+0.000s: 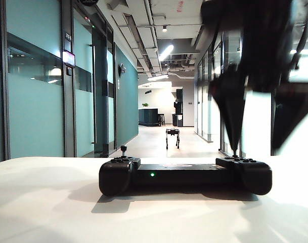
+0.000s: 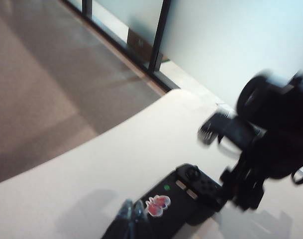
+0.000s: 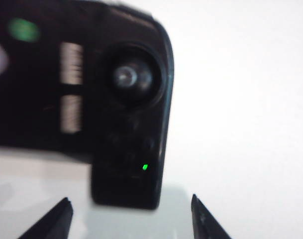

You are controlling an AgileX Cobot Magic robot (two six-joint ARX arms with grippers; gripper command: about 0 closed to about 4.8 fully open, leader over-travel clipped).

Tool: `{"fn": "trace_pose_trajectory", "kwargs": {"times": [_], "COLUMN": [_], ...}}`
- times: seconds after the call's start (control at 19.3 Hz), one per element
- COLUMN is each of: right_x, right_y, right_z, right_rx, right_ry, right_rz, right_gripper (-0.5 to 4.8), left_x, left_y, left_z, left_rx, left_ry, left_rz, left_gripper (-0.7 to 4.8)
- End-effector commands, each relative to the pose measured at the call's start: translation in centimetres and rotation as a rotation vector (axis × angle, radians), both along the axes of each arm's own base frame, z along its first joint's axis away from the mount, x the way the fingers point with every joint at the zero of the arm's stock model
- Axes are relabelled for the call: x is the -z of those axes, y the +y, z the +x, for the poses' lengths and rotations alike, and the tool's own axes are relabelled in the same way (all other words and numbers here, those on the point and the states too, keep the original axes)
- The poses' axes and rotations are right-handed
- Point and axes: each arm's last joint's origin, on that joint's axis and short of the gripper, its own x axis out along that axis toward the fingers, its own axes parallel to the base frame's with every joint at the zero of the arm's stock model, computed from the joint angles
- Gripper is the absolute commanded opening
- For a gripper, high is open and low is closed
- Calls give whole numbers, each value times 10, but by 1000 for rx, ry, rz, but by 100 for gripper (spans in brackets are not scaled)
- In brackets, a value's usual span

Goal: Push the left joystick on the remote control sitting on the white table forward to make the robot dog walk in a straight line until it approaches the door.

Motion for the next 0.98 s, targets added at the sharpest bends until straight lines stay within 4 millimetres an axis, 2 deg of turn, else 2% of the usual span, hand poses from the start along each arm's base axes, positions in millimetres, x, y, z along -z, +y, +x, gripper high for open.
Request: {"fn": "trace_pose_trajectory", "kwargs": {"times": [0.05,0.1,0.21,0.41,0.73,0.98], "right_x": [-26,-37,-54,-69,-62,-54], "right_y": [-8,-11,-18,-24,-34,-37], "right_z": [-12,-18,-27,-37,-53,-58], "right_rx": [-2,-3,-55,-118,-197,-259], "right_ry": [-81,-122,-201,-363,-629,-711], "right_rz": [43,69,88,102,188,192], "right_gripper": [84,1,-1,-1,-1,-1], "left_x": [-2,-2,-1,3,40,77], "left_y": [4,5,8,13,22,31], "left_z": [-7,-10,-14,-21,-39,-56], "left_rx": [-14,-20,-67,-92,-116,-154], "left_ry": [7,14,23,4,-73,-161], "left_rz": [11,19,44,73,51,20], "left_gripper": [-5,-5,-5,-5,-5,-5]}}
